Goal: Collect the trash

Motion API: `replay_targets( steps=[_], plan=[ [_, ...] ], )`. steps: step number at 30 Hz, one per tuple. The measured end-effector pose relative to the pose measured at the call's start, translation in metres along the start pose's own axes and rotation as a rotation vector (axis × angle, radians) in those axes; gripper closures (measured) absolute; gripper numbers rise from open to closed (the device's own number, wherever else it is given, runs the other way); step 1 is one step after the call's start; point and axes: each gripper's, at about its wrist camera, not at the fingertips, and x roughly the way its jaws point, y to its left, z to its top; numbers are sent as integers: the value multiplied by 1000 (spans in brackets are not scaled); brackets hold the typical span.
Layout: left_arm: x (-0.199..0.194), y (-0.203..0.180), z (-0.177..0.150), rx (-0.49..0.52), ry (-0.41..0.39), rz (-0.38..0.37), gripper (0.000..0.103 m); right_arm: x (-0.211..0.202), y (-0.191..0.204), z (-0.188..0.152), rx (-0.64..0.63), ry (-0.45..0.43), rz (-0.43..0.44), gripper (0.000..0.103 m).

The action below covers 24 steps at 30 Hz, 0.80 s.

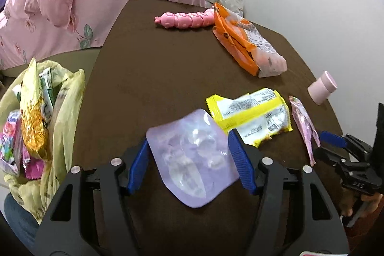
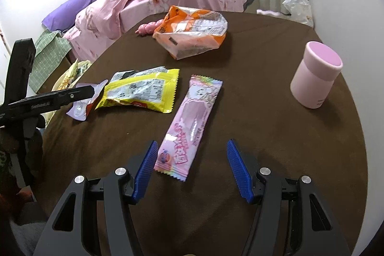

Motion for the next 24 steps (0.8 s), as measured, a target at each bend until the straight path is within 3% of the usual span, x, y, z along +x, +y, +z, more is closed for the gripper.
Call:
replay_targets(
  steps=[2, 3, 5, 9, 12, 14, 19, 24],
  plan=[
    [0, 1, 1, -11, 6, 20, 57, 0, -2, 4, 10, -7, -2, 46],
    [0, 2, 1, -15, 9, 21, 71, 0, -3, 8, 15, -10, 3, 46],
    [0, 6, 0, -25, 21, 15, 89, 2, -4, 16, 17, -15, 10, 46],
    [-2, 9, -3, -32, 25, -17, 95, 13, -3, 29, 9, -2, 12, 49],
    [-6, 7, -5, -27, 13, -31, 97, 27, -3, 38, 0, 32, -4, 57],
    [-11, 6, -4, -17, -3, -36, 98, 33, 0, 42, -22, 63, 0, 69],
    [-29, 3, -2, -1, -56, -50, 100, 25, 11, 43, -79, 56, 12, 87],
    [-46, 4, 1, 0, -99, -59, 101, 2, 15, 46, -90, 1, 6, 89]
  ],
)
